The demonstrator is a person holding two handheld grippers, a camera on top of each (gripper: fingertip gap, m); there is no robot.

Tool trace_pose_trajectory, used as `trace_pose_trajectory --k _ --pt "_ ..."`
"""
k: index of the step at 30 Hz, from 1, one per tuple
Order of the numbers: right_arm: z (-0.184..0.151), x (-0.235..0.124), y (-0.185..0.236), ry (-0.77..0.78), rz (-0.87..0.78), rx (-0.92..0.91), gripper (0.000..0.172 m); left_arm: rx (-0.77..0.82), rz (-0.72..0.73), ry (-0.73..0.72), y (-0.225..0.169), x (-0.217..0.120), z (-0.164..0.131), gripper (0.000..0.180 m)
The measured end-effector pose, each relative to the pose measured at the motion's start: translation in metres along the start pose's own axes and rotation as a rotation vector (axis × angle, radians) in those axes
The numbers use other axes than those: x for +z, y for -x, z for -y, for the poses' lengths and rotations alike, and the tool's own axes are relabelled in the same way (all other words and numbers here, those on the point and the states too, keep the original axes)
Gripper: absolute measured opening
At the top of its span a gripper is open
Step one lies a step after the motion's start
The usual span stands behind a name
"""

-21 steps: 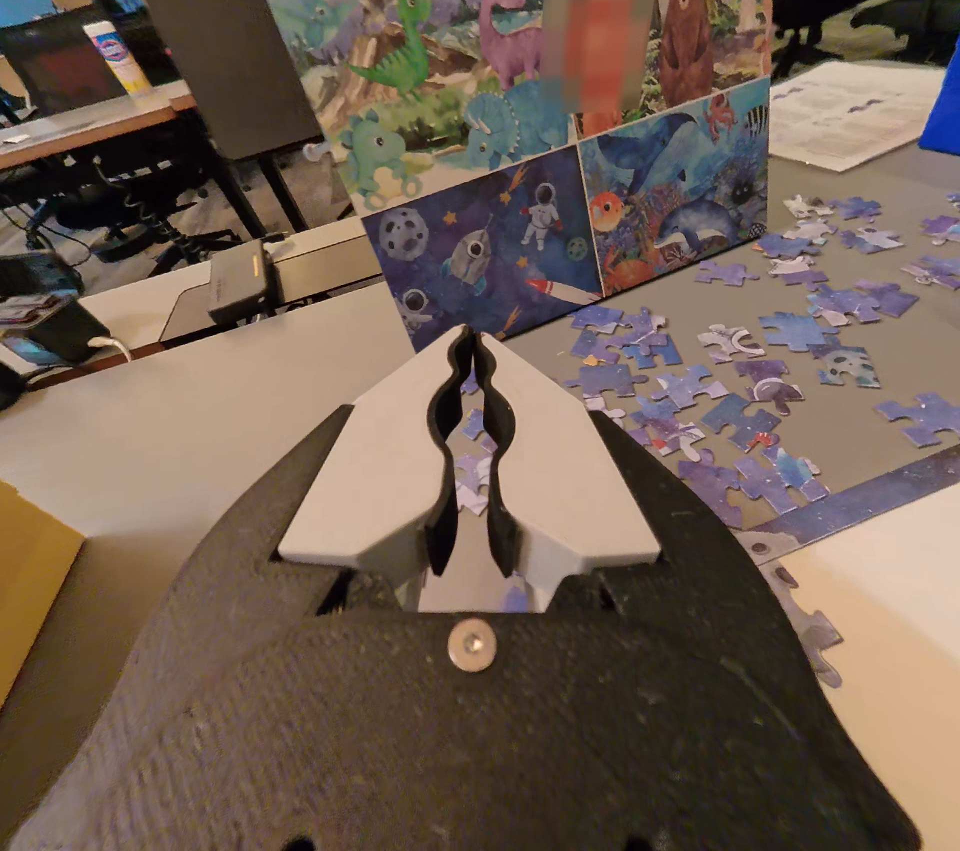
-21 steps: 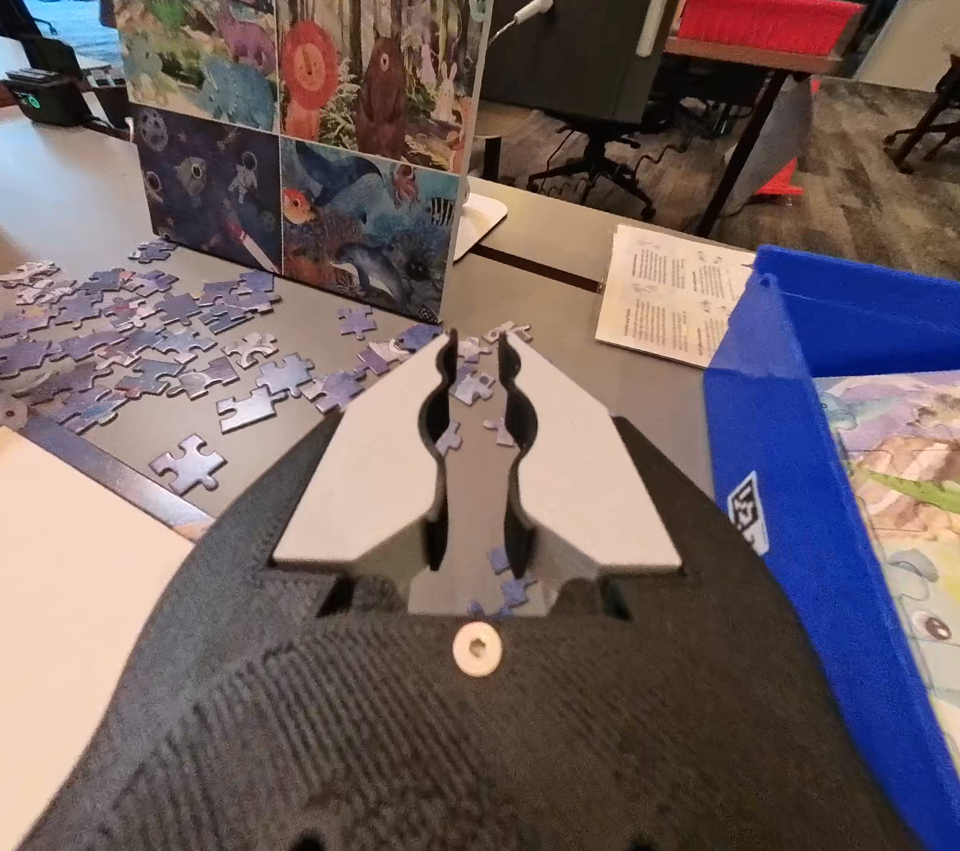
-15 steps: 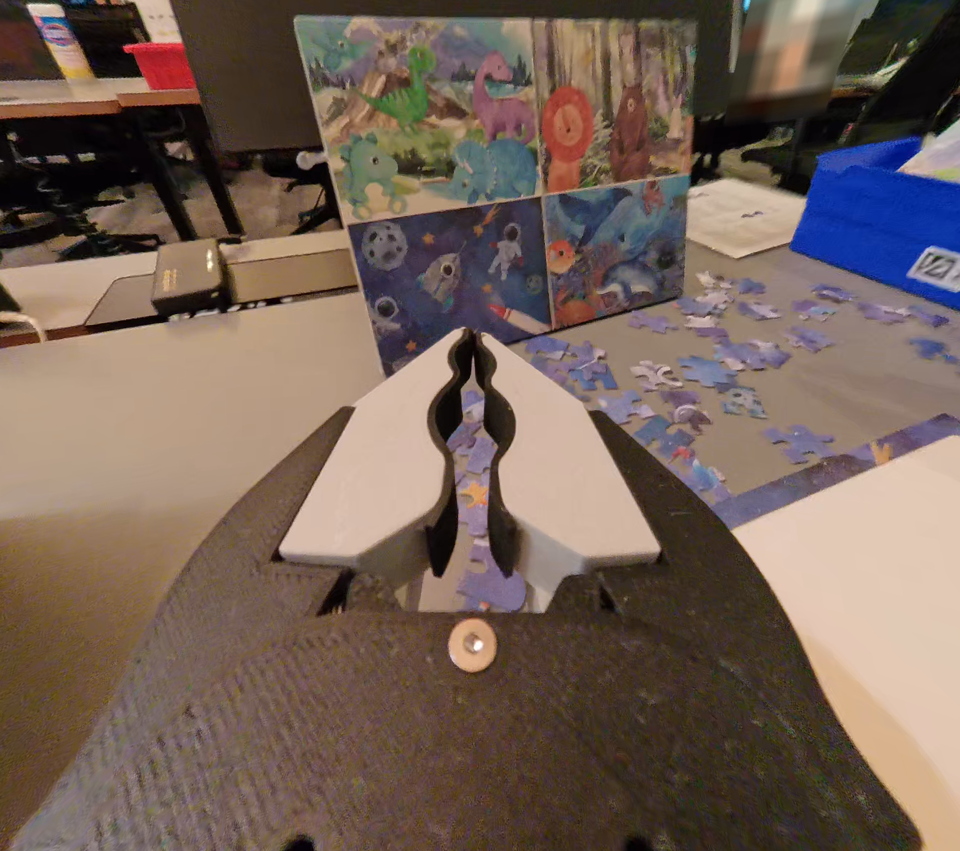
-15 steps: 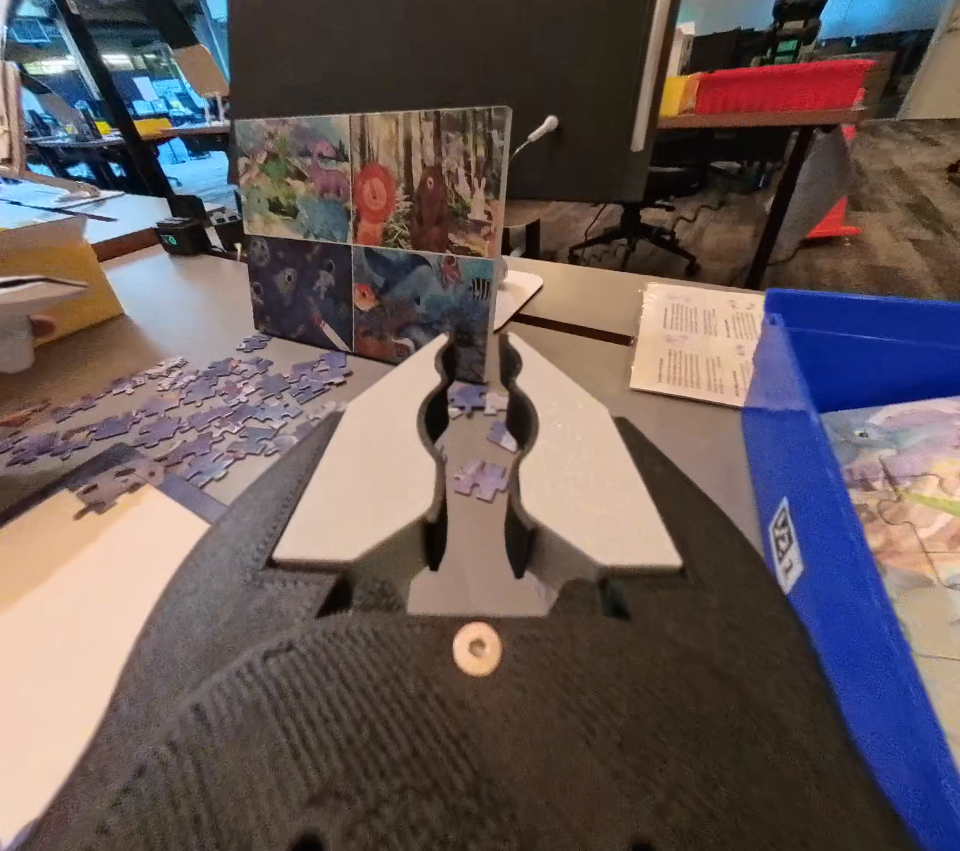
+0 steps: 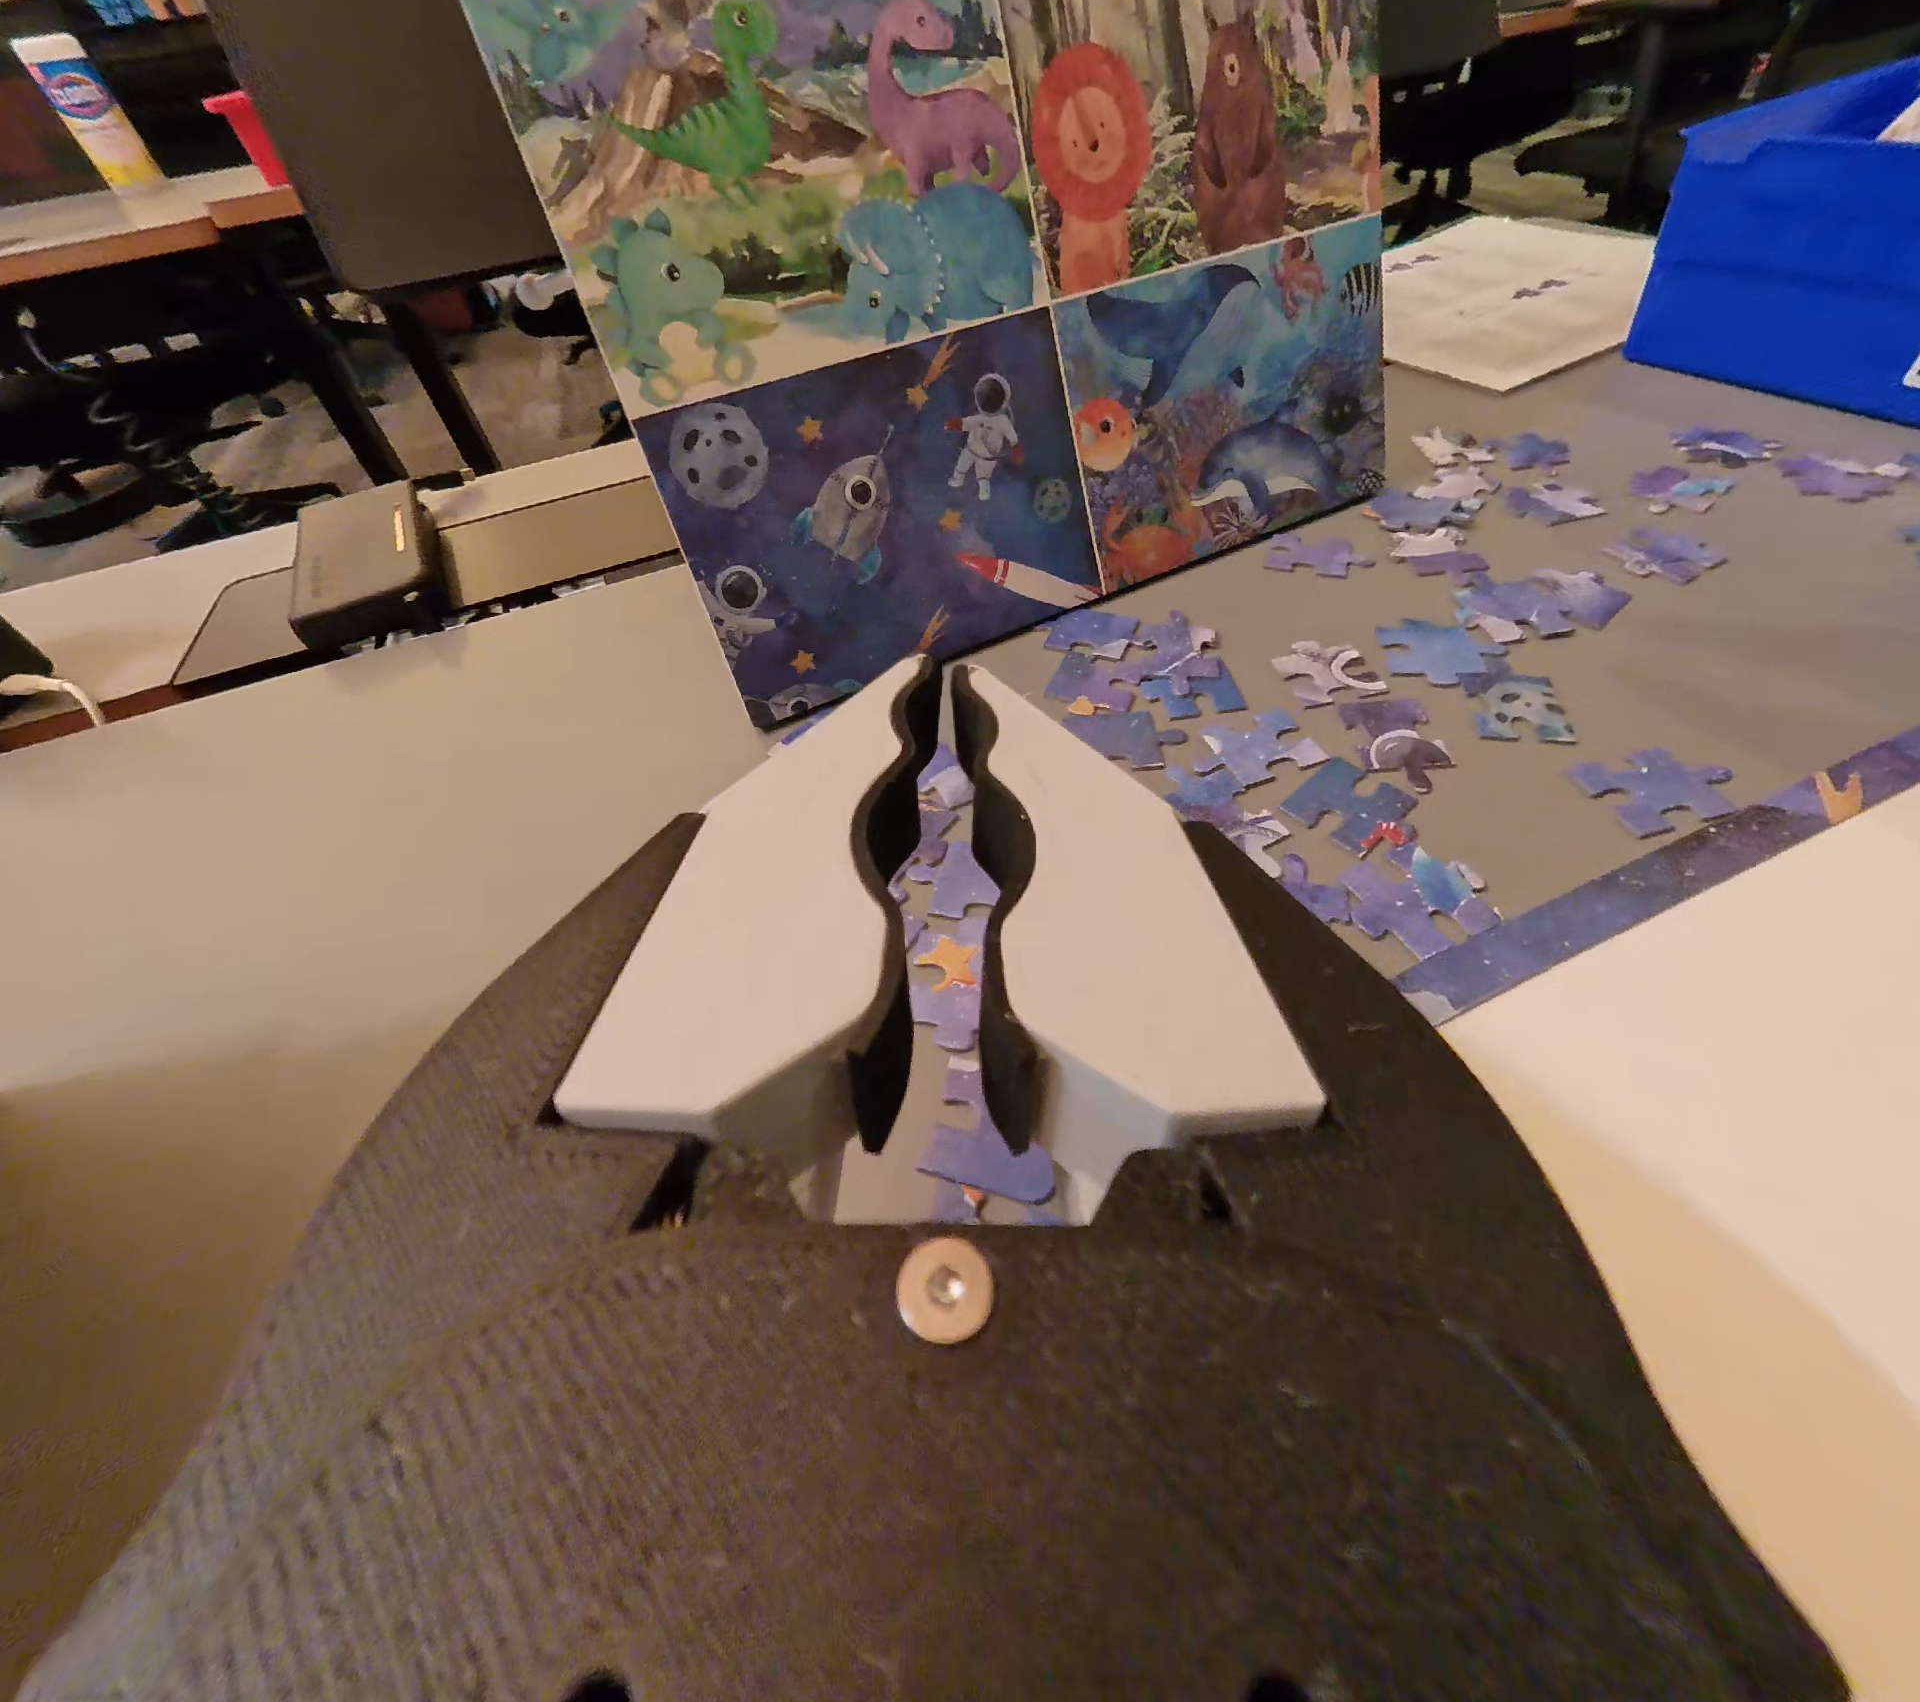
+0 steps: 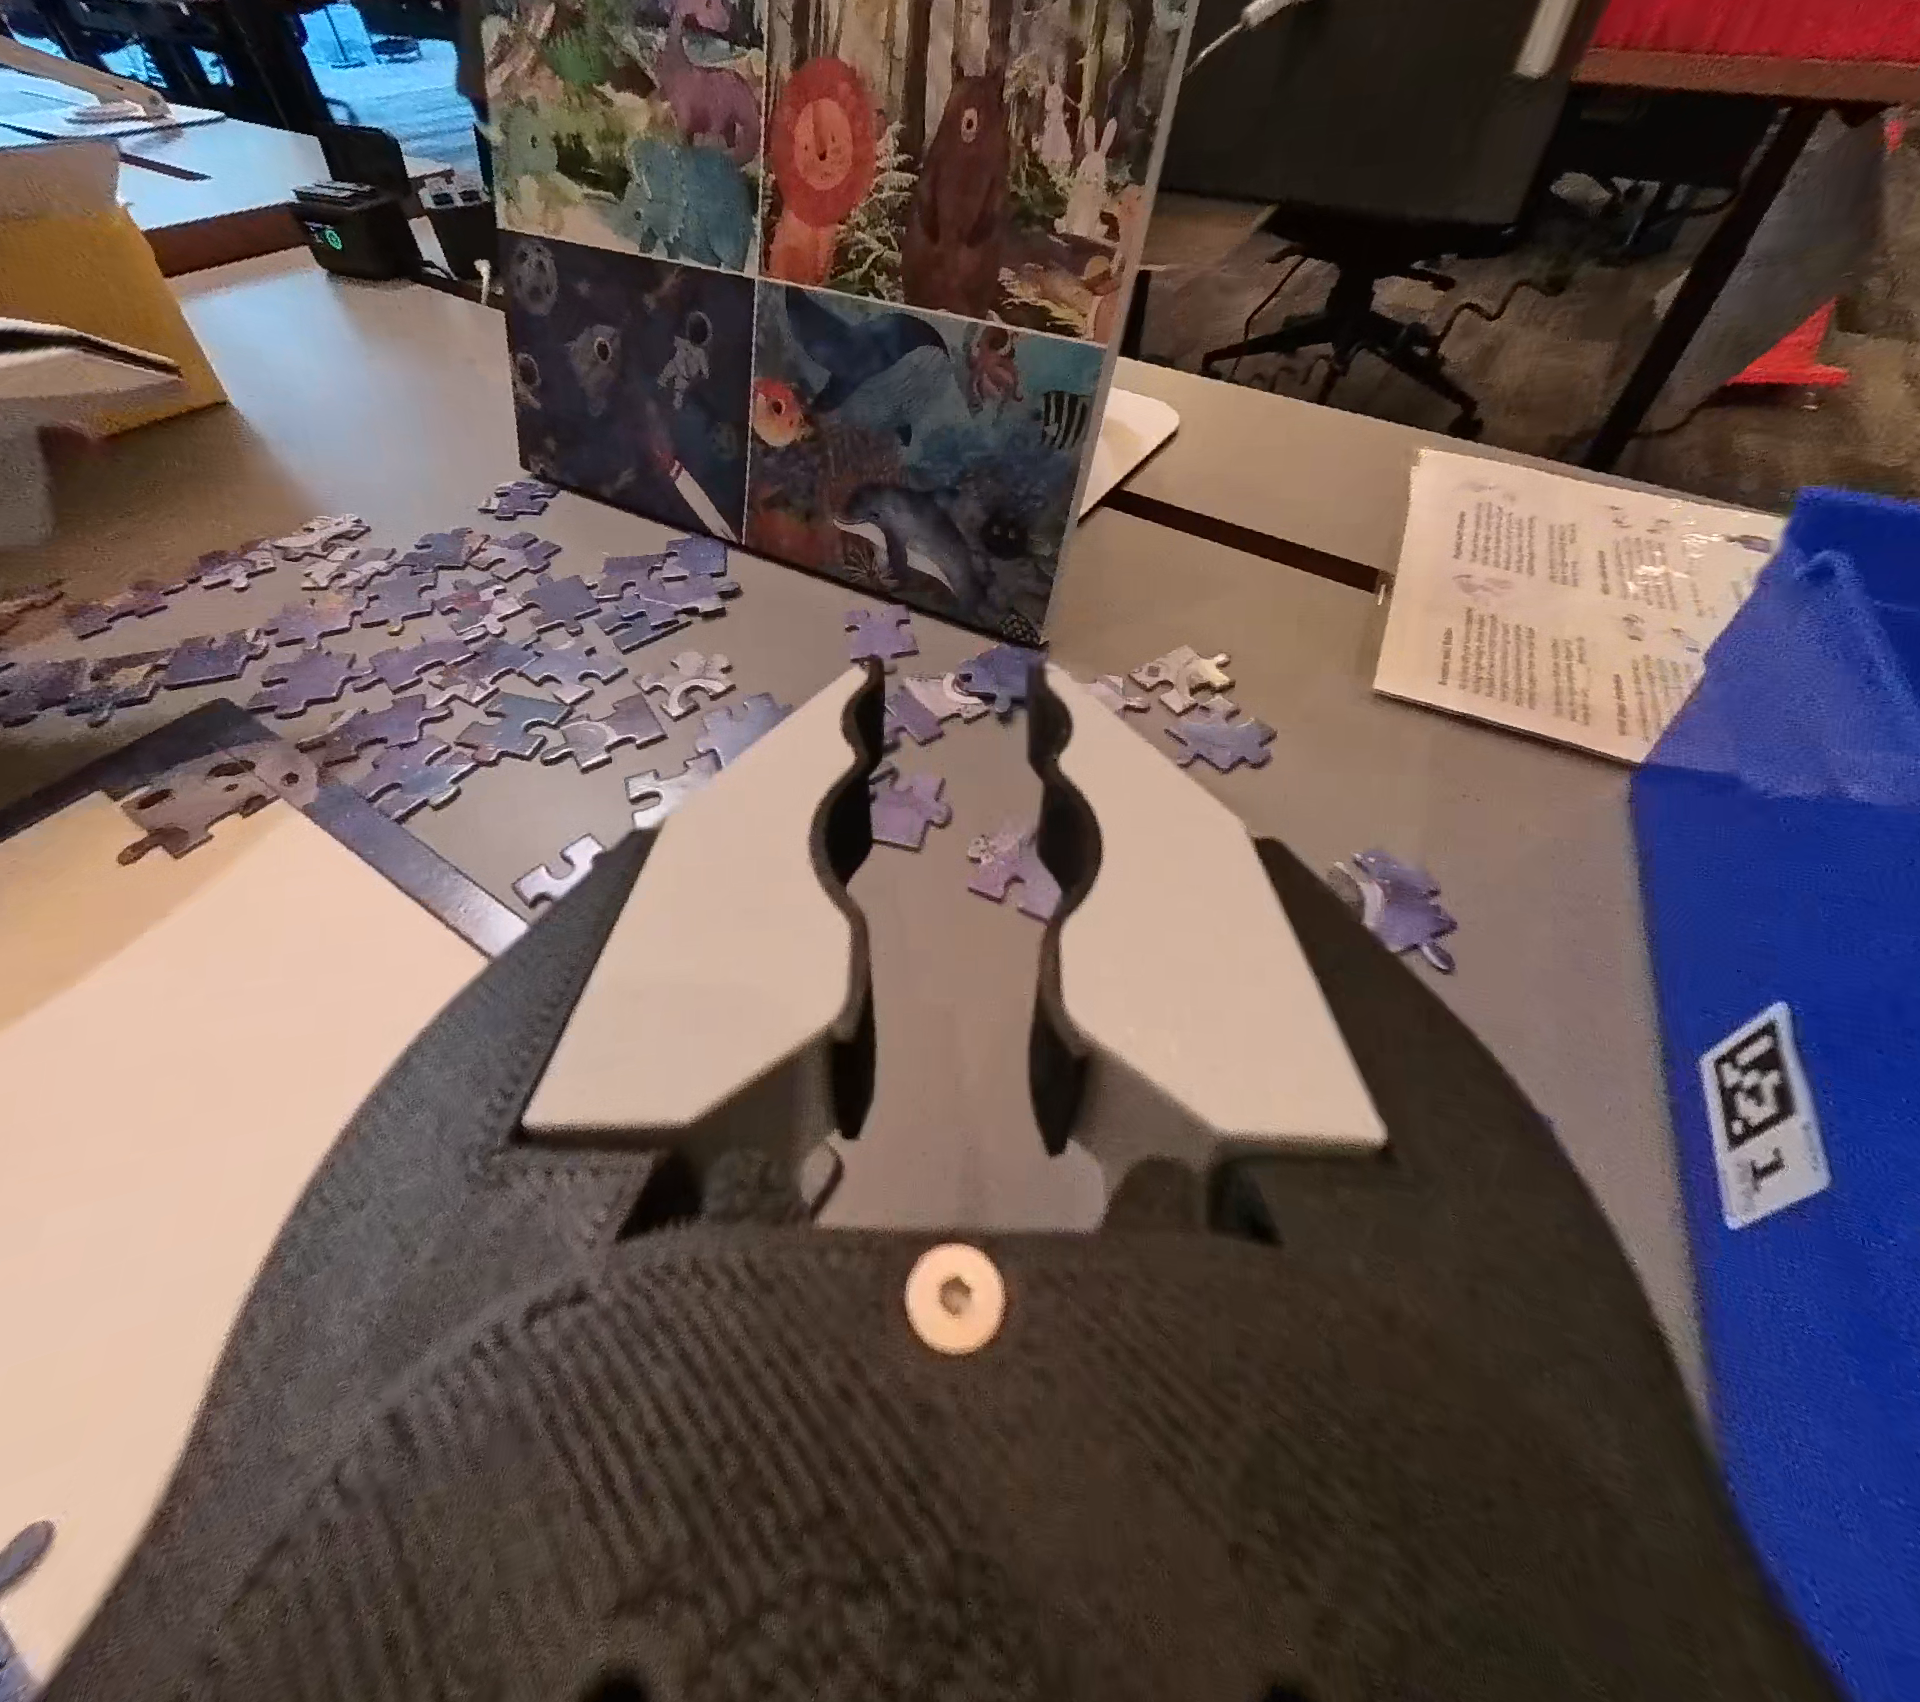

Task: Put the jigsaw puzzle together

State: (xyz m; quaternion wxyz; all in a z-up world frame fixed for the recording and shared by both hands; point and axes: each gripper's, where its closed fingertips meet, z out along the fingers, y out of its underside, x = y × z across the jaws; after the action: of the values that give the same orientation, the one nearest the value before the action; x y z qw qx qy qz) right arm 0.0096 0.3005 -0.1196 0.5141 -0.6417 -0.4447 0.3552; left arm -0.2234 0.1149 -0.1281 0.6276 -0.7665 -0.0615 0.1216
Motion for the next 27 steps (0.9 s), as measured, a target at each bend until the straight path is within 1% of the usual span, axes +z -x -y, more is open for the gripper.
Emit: trace_pose_trajectory --k 3,8,11,18,27 --pt "0.000 0.000 -0.005 -0.006 -0.033 -0.014 0.032 0.000 -0.022 -0.013 -0.007 -0.001 0.005 0.000" --pt "0.005 -0.009 -0.030 -0.055 -0.115 0.014 0.033 0.012 -0.070 -0.033 -0.022 -0.004 0.012 0.000" --pt "0.001 -0.010 -0.041 -0.038 -0.141 0.031 0.033 0.034 -0.072 -0.032 -0.026 -0.004 0.012 0.001" --pt "-0.005 -0.008 -0.038 0.005 -0.150 -0.020 0.032 0.038 -0.052 -0.035 -0.022 -0.006 0.010 0.001" --pt "-0.001 -0.014 -0.041 -0.002 -0.151 0.009 0.032 0.006 -0.008 -0.032 -0.006 -0.010 0.004 0.002"
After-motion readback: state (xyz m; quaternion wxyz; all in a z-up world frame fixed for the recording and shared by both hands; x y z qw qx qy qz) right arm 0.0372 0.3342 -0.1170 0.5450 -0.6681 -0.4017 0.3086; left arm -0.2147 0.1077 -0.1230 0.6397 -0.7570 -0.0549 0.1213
